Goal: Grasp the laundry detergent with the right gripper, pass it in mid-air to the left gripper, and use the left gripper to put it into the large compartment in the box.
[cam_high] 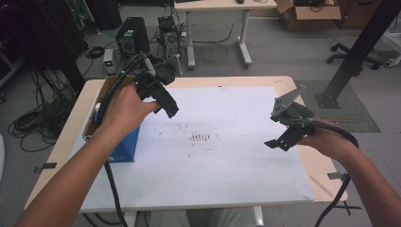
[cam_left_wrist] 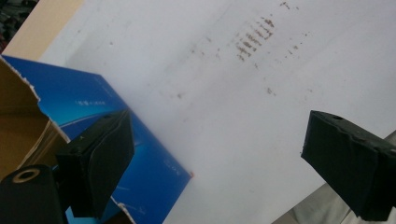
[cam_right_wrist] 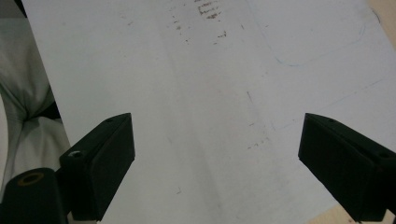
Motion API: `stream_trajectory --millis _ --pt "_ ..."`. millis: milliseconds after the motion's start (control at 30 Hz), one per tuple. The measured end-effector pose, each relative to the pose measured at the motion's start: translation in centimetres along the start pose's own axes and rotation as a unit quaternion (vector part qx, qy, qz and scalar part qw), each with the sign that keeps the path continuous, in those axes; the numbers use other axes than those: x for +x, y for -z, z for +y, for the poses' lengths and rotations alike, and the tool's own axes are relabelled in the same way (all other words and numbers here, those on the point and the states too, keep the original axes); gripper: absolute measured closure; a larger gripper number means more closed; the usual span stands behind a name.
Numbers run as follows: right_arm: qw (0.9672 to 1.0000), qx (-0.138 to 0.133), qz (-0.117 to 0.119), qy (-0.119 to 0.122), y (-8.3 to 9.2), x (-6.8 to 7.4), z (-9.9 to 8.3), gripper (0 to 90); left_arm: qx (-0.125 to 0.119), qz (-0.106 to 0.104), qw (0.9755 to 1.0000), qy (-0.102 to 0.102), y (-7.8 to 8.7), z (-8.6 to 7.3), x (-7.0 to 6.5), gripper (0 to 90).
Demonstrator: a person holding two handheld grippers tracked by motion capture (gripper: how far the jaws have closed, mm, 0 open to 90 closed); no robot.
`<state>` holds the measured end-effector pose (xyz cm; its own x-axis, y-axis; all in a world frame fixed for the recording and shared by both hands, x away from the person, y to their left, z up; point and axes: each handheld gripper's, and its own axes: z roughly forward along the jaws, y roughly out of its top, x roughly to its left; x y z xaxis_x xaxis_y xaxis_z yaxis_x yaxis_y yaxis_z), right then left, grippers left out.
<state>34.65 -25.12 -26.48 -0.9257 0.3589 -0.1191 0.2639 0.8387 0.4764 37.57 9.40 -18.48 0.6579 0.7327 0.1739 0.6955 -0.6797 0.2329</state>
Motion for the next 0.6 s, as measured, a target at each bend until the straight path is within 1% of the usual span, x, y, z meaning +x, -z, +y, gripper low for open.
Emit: stream_trajectory --millis 233,333,500,600 --pt "1.0 0.002 0.0 -0.003 -0.1 -0.1 0.1 10.3 -0.003 -0.005 0.9998 -0.021 -0.3 1.2 -0.8 9.8" --pt "1.0 0.005 0.0 -0.003 -0.1 -0.1 0.0 10.4 -0.001 -0.004 0.9994 -0.035 -0.7 1.7 -1.1 9.9" --pt "0.9999 0.007 0.002 -0.008 -0.2 -0.1 0.1 10.3 0.0 -0.008 0.999 -0.045 -1.4 2.4 -1.4 10.0" --pt "0.9999 0.009 0.004 -0.007 -0.4 -0.2 0.3 10.3 0.0 -0.01 0.9985 -0.055 -1.8 2.8 -1.6 10.0"
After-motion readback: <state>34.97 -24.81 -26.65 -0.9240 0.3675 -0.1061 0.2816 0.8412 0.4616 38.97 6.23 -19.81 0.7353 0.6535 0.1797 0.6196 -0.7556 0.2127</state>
